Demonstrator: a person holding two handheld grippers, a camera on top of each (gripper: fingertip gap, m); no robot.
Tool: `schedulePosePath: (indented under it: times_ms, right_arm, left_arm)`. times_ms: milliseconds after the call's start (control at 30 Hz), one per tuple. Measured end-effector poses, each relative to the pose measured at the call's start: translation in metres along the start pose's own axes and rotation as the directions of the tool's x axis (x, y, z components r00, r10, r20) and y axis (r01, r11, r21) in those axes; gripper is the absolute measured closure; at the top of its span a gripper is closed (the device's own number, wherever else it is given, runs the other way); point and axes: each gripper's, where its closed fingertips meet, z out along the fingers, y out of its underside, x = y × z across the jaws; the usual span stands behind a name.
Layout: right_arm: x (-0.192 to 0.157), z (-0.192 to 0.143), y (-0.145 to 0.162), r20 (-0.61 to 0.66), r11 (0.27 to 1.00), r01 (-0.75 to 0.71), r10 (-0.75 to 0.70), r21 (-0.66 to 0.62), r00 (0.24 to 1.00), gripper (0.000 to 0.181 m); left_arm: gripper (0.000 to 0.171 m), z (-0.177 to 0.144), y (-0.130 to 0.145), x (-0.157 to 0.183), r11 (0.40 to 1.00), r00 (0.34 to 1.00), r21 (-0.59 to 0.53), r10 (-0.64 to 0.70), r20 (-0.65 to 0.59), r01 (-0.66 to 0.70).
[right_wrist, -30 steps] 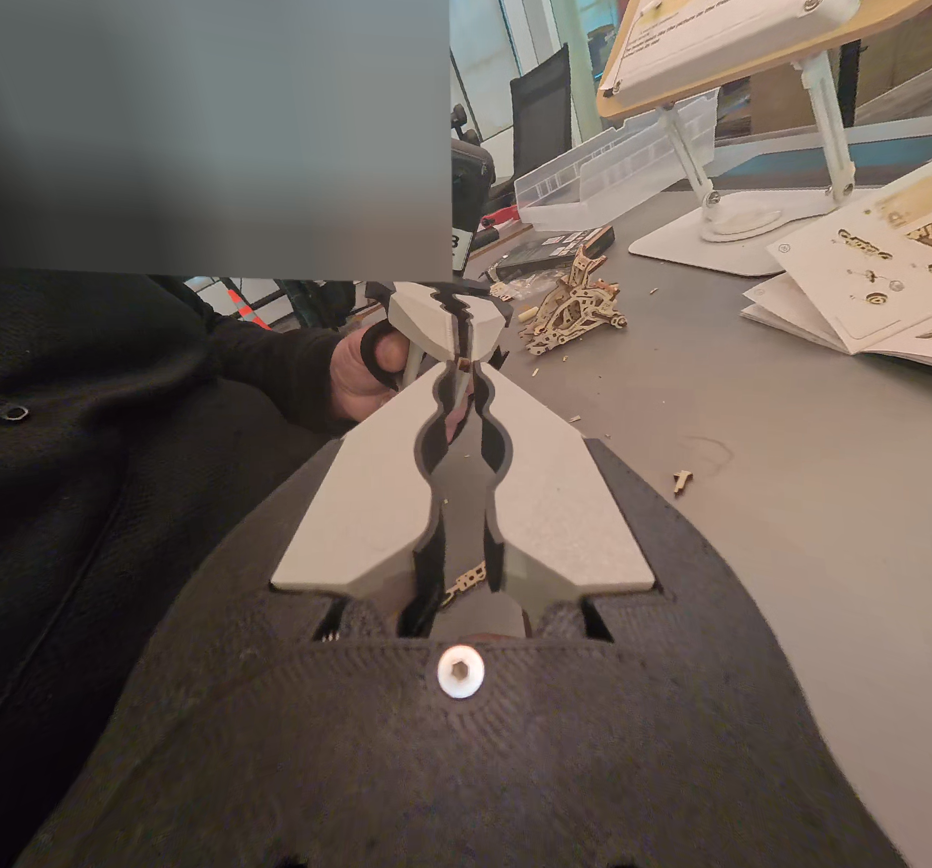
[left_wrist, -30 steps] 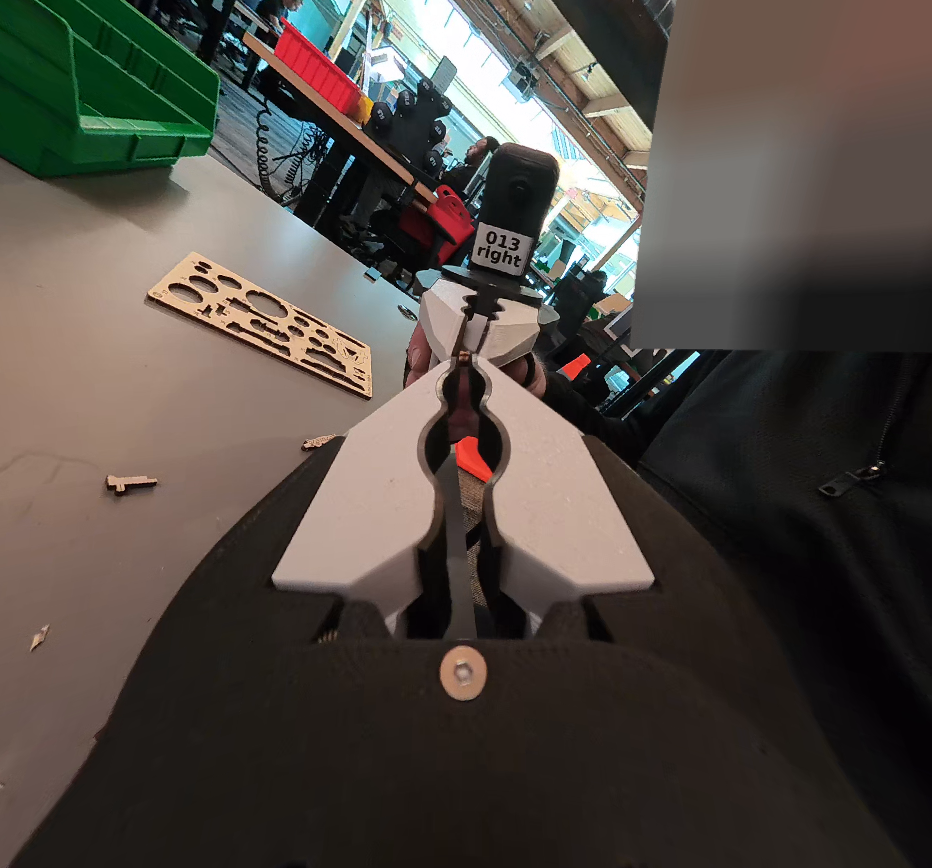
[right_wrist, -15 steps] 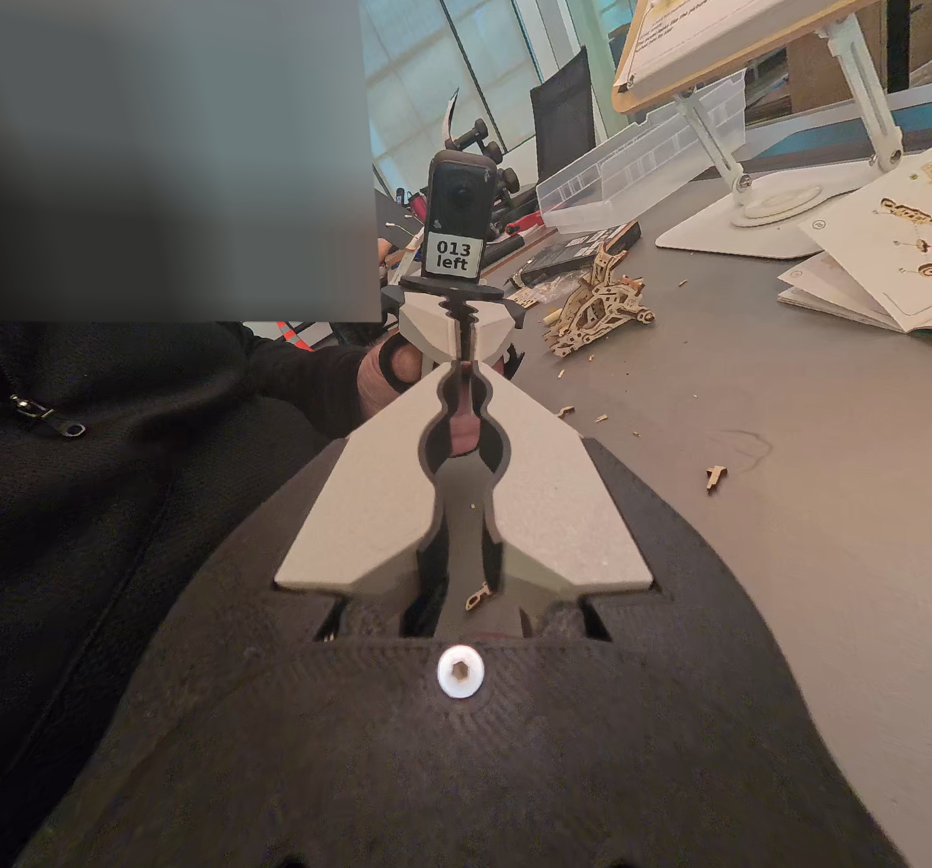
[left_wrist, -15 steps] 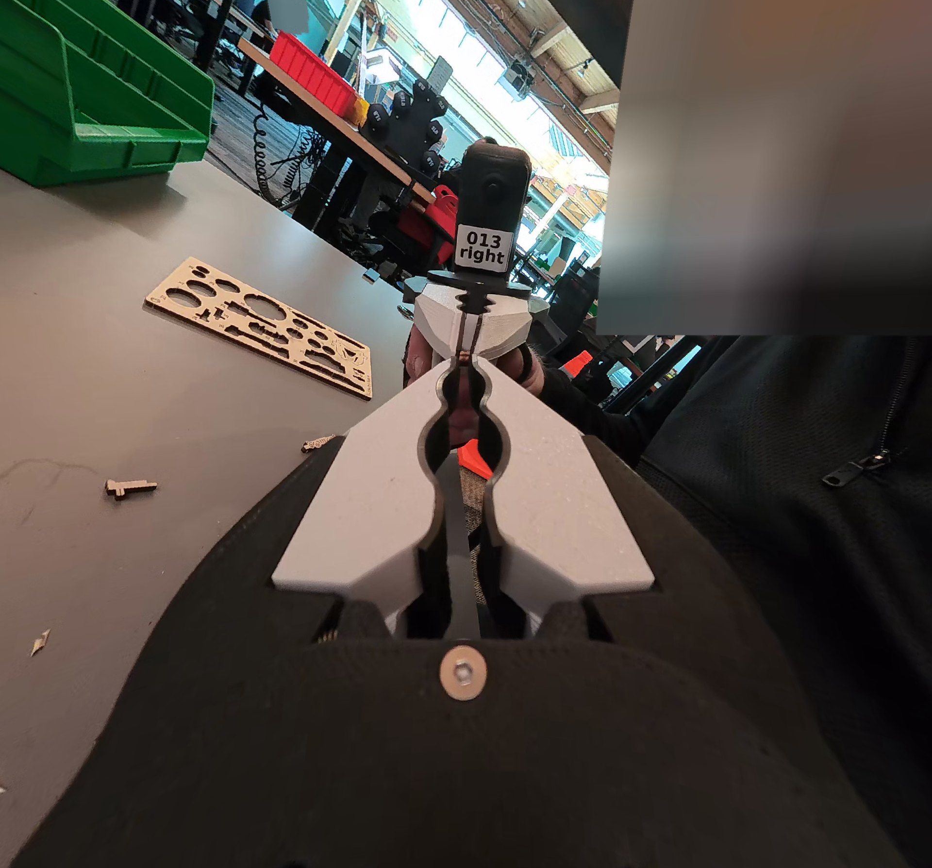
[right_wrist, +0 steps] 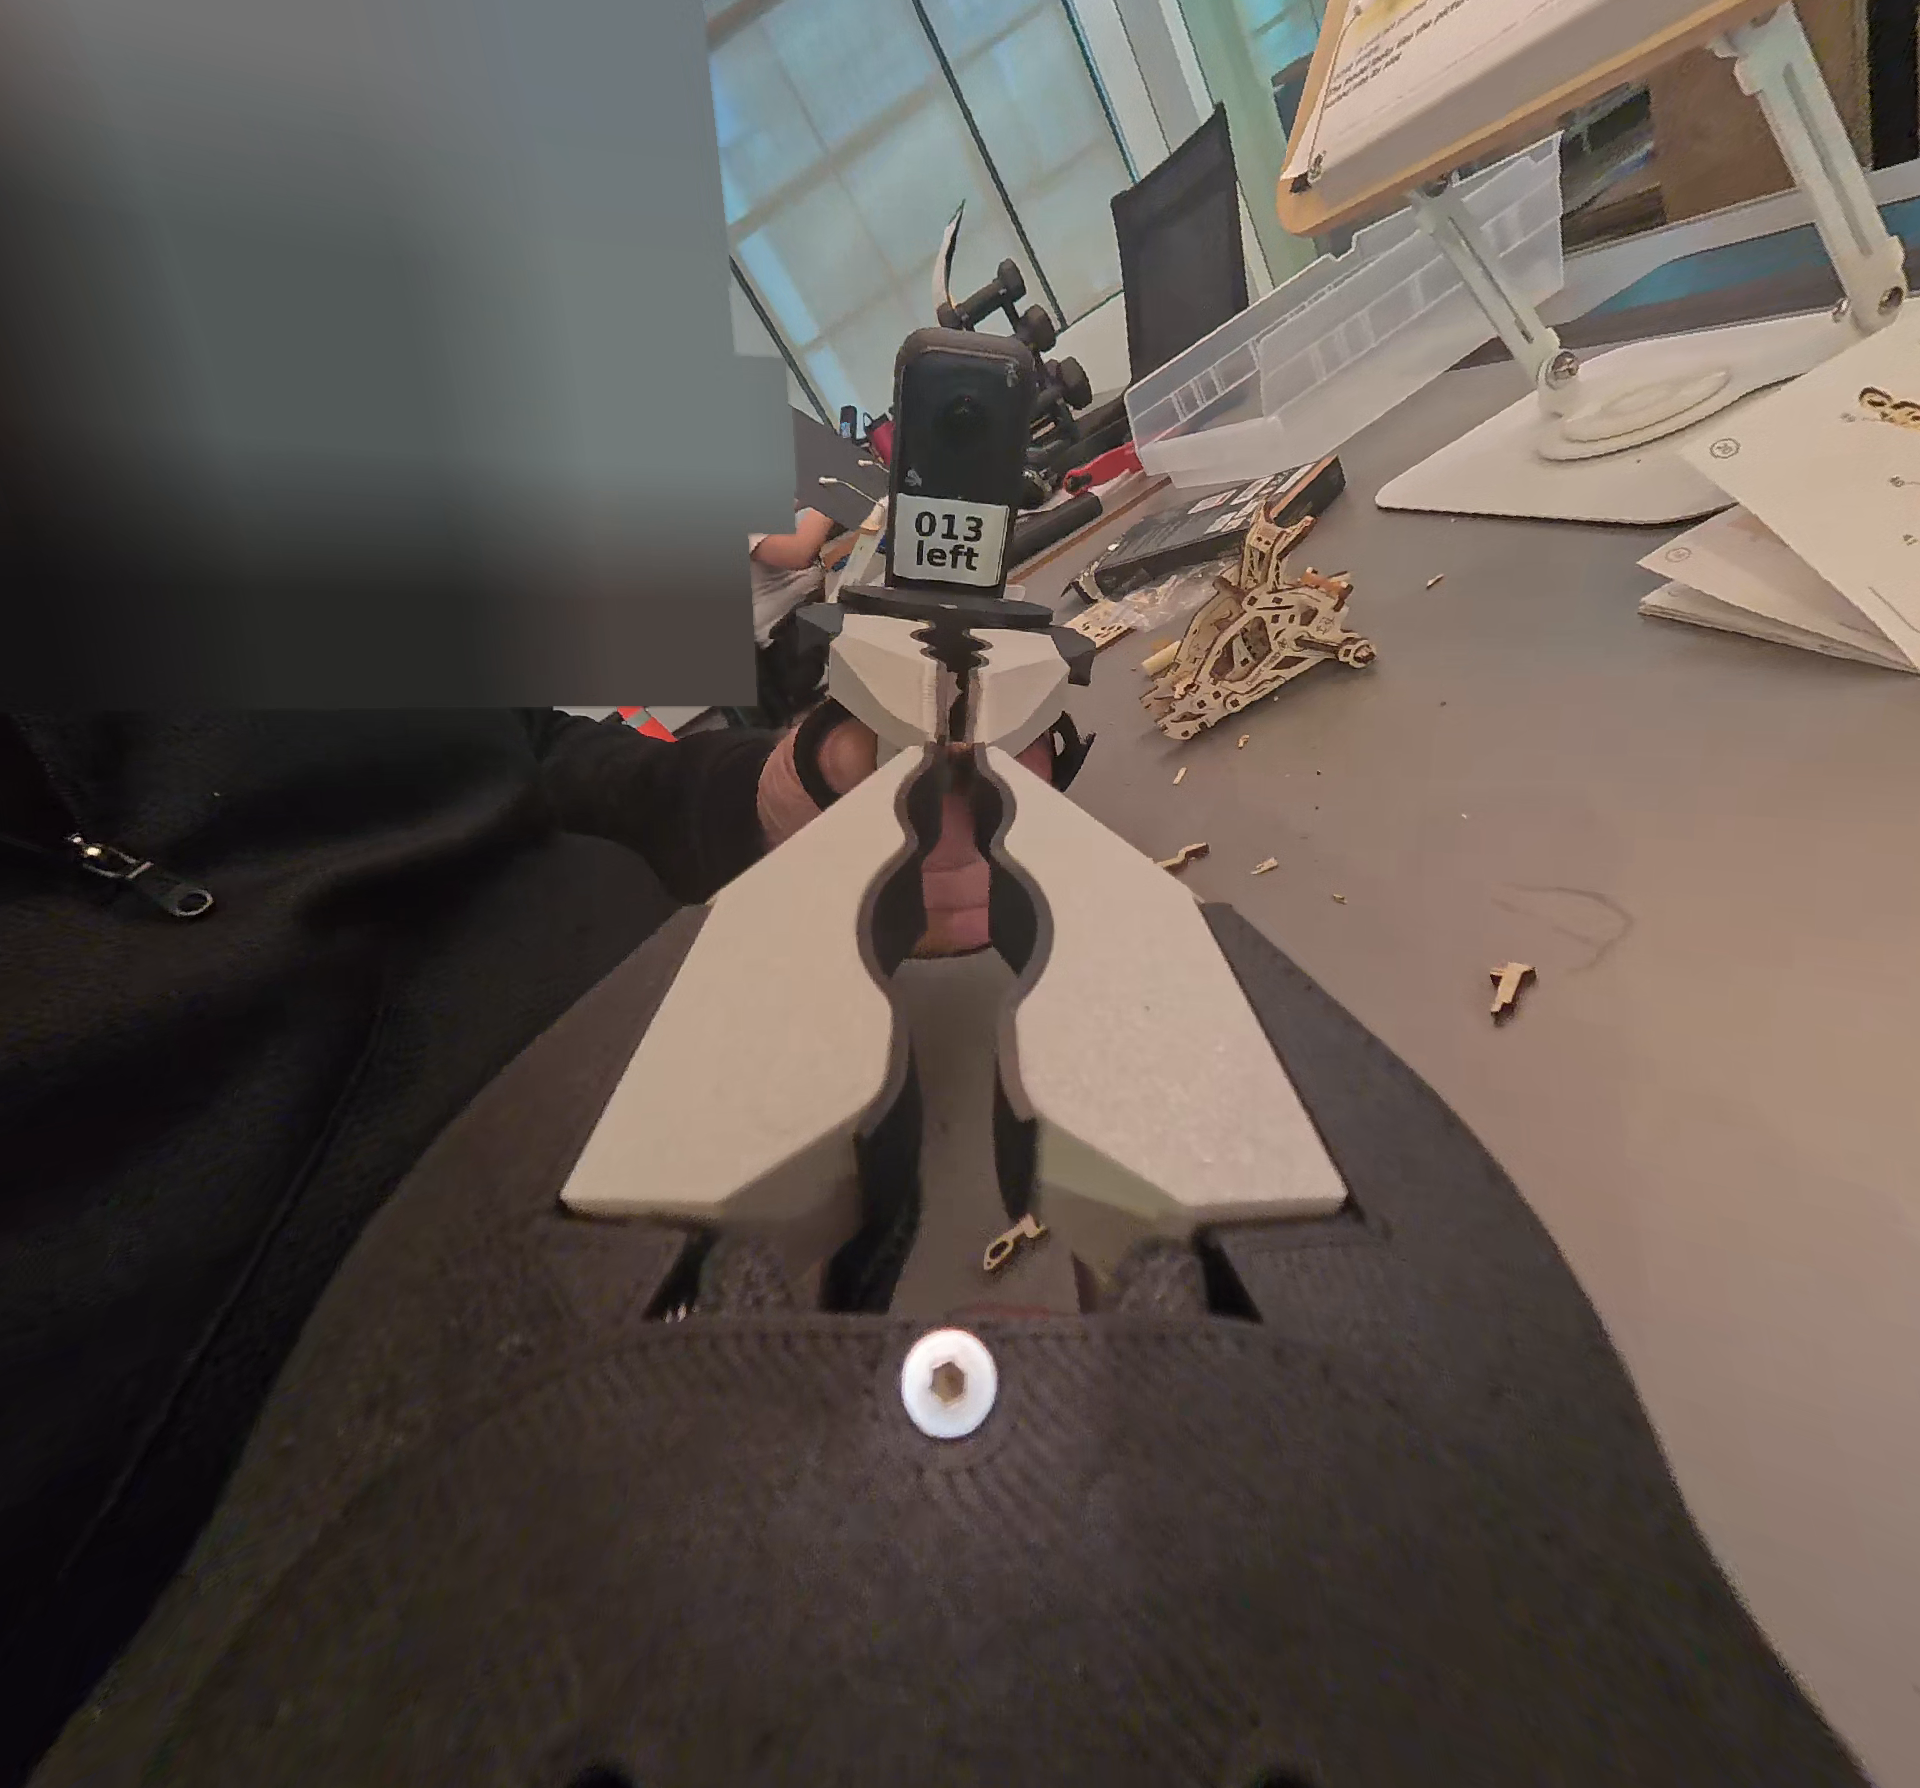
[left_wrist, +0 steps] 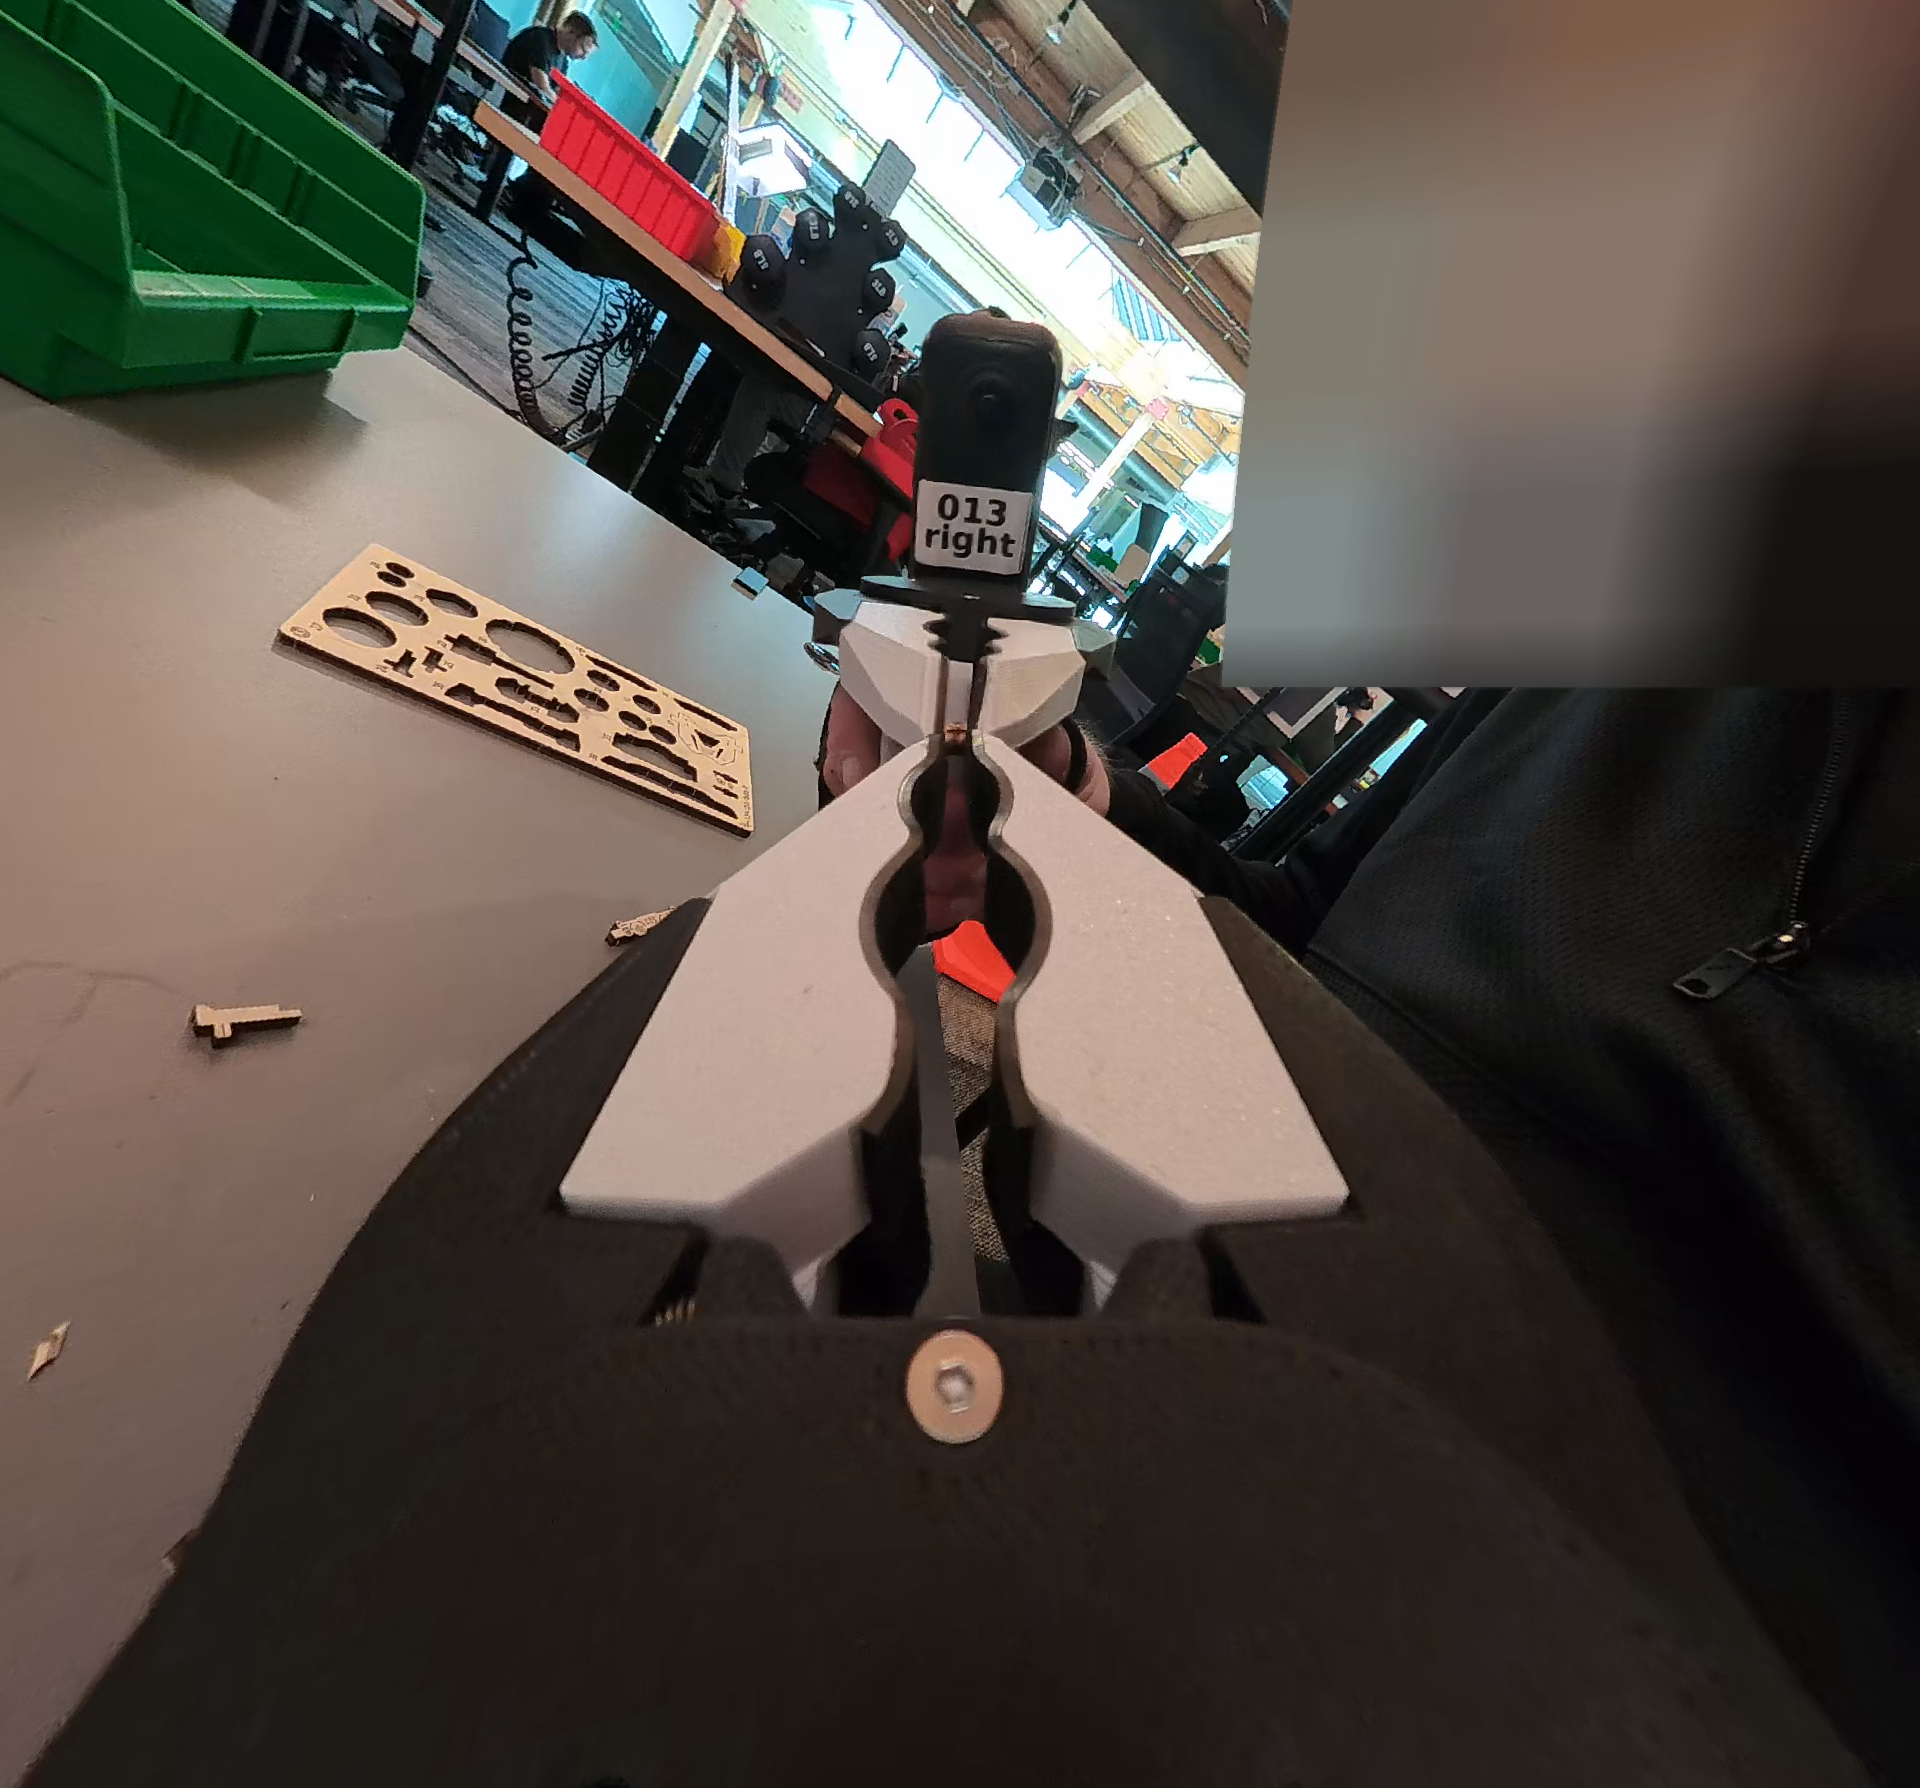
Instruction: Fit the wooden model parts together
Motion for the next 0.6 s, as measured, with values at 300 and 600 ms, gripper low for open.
schedulePosePath:
  times_ms: [300, 600]
  right_arm:
    - [0.000, 0.000, 0.001, 0.000, 1.000, -0.006, 0.006, -0.010, 1.000, 0.181]
    - [0.026, 0.000, 0.045, -0.145, 0.936, 0.135, -0.191, -0.326, 0.971, 0.181]
  left_arm:
    - [0.171, -0.001, 0.001, -0.001, 1.000, 1.000, -0.001, -0.002, 0.003, 0.002]
    - [0.164, -0.030, 0.028, -0.026, 0.989, 0.973, -0.148, 0.025, 0.230, 0.009]
